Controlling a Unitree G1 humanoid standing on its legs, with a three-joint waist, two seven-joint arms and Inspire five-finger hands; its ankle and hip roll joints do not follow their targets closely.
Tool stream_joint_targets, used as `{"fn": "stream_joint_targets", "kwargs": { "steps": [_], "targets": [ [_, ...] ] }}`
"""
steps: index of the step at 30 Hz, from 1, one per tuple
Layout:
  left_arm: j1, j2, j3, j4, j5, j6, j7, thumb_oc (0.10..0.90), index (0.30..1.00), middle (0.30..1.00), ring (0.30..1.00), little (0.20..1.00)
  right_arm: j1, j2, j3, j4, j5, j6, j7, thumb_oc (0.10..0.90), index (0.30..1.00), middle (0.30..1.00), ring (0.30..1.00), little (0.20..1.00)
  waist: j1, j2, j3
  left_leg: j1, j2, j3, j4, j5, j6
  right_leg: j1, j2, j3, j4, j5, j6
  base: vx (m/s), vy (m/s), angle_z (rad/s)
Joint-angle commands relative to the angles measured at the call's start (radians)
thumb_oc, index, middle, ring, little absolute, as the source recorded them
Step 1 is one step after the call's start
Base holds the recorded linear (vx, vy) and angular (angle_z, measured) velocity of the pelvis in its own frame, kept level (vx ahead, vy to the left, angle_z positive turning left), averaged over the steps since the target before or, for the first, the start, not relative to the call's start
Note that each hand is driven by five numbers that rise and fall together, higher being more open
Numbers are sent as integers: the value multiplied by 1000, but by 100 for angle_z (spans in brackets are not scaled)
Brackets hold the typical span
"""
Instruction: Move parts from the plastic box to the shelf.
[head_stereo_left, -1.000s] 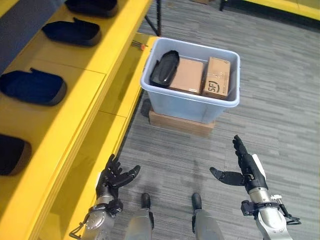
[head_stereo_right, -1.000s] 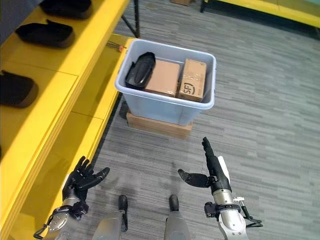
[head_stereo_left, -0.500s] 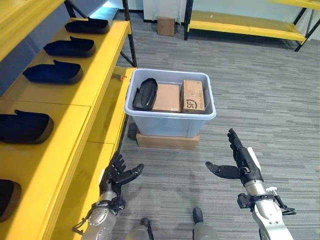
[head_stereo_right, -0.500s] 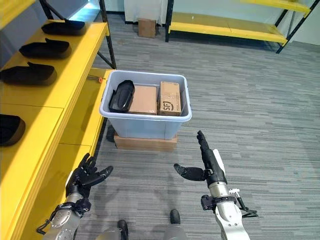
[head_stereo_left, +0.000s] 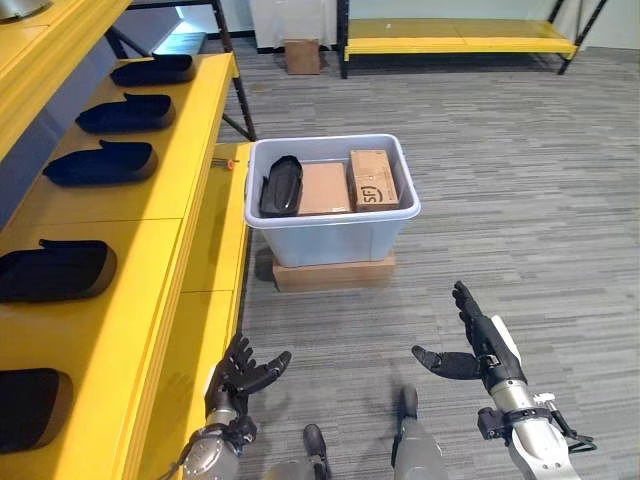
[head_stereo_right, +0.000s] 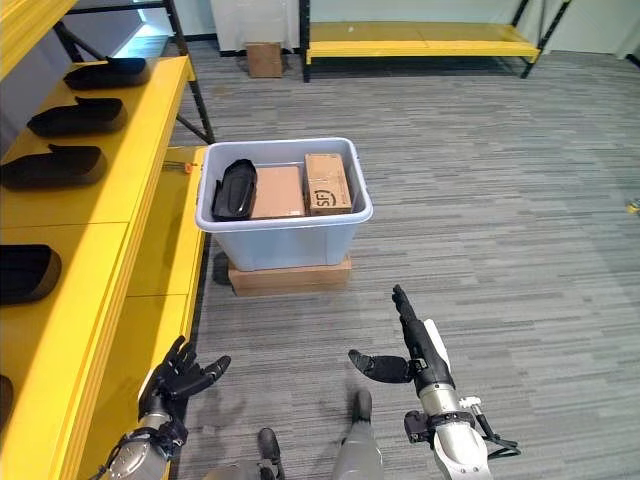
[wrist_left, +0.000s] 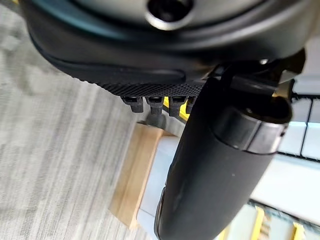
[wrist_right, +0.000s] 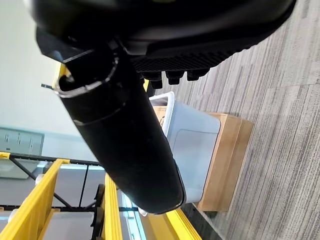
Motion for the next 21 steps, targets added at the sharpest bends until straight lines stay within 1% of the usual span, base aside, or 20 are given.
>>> {"fn": "stream_joint_targets", "kwargs": {
  "steps": [1, 6, 7, 9, 12, 14, 15, 16, 17, 18, 19, 20, 21],
  "targets": [
    [-18, 21, 41, -153, 13, -84, -38, 900, 1000, 1000, 1000, 1000, -70, -49, -53, -109, 23, -105, -17, 900, 1000, 1000, 1000, 1000, -34, 14, -86, 188, 151, -68, 33, -175, -95, -83, 34, -36, 1, 17, 14, 110, -100, 27],
    [-9, 15, 34, -163, 0, -79, -38, 900, 1000, 1000, 1000, 1000, -84, -63, -48, -108, 18, -98, -22, 900, 1000, 1000, 1000, 1000, -34, 35, -88, 186, 173, -70, 1, -151, -105, -113, 46, -30, 48, -22, 1, 73, -49, -6],
    [-11, 19, 28, -165, 0, -76, -35, 900, 1000, 1000, 1000, 1000, -89, -66, -47, -110, 16, -95, -24, 900, 1000, 1000, 1000, 1000, -35, 42, -80, 188, 177, -72, -8, -145, -106, -130, 45, -22, 84, -37, -4, 64, -12, -12],
    [-13, 21, 22, -168, 0, -76, -35, 900, 1000, 1000, 1000, 1000, -91, -66, -45, -112, 13, -94, -26, 900, 1000, 1000, 1000, 1000, -37, 48, -75, 190, 179, -71, -19, -141, -108, -143, 42, -20, 107, -48, -7, 65, -20, -2],
    [-29, 32, 17, -173, 6, -78, -29, 900, 1000, 1000, 1000, 1000, -103, -68, -45, -111, 12, -94, -33, 900, 1000, 1000, 1000, 1000, -43, 61, -68, 192, 195, -76, -20, -137, -115, -179, 52, -8, 167, -85, -17, 85, -61, 19],
    [-46, 36, 14, -172, 7, -78, -24, 900, 1000, 1000, 1000, 1000, -112, -74, -43, -108, 8, -95, -37, 900, 1000, 1000, 1000, 1000, -48, 71, -66, 194, 216, -73, -15, -127, -126, -203, 67, -7, 213, -120, -29, 126, -148, 22],
    [-54, 36, 14, -175, 4, -80, -21, 900, 1000, 1000, 1000, 1000, -111, -80, -45, -108, 10, -96, -40, 900, 1000, 1000, 1000, 1000, -51, 75, -65, 195, 237, -73, 7, -110, -135, -205, 86, -8, 234, -145, -43, 150, -210, 1],
    [-55, 33, 16, -173, 0, -80, -22, 900, 1000, 1000, 1000, 1000, -110, -81, -44, -108, 11, -97, -40, 900, 1000, 1000, 1000, 1000, -52, 78, -65, 188, 250, -74, 32, -90, -142, -201, 99, -7, 230, -157, -53, 201, -350, -9],
    [-54, 29, 25, -174, -15, -81, -23, 900, 1000, 1000, 1000, 1000, -111, -91, -37, -108, 17, -100, -36, 900, 1000, 1000, 1000, 1000, -42, 77, -58, 121, 290, -94, 208, 33, -157, -162, 143, -4, 208, -186, -95, 129, -366, -10],
    [-55, 29, 28, -174, -26, -81, -23, 900, 1000, 1000, 1000, 1000, -112, -95, -32, -107, 26, -102, -38, 900, 1000, 1000, 1000, 1000, -30, 64, -48, 45, 285, -129, 332, 87, -148, -137, 160, 0, 180, -190, -123, 91, -521, -25],
    [-59, 26, 27, -182, -38, -82, -23, 900, 1000, 1000, 1000, 1000, -116, -110, -31, -110, 42, -107, -39, 900, 1000, 1000, 1000, 1000, -2, 28, -2, -83, 231, -198, 579, 119, -125, -89, 176, 10, 147, -200, -164, 78, -447, -43],
    [-56, 22, 29, -183, -35, -82, -19, 900, 1000, 1000, 1000, 1000, -110, -120, -30, -106, 43, -108, -38, 900, 1000, 1000, 1000, 1000, 14, 12, 28, -164, 203, -215, 647, 90, -115, -66, 183, 24, 150, -221, -173, 190, -362, -39],
    [-56, 23, 33, -181, -37, -80, -20, 900, 1000, 1000, 1000, 1000, -107, -122, -38, -102, 42, -105, -40, 900, 1000, 1000, 1000, 1000, 24, 11, 40, -259, 219, -173, 547, 53, -113, -33, 181, 23, 144, -244, -163, 392, -75, -21]
  ]
}}
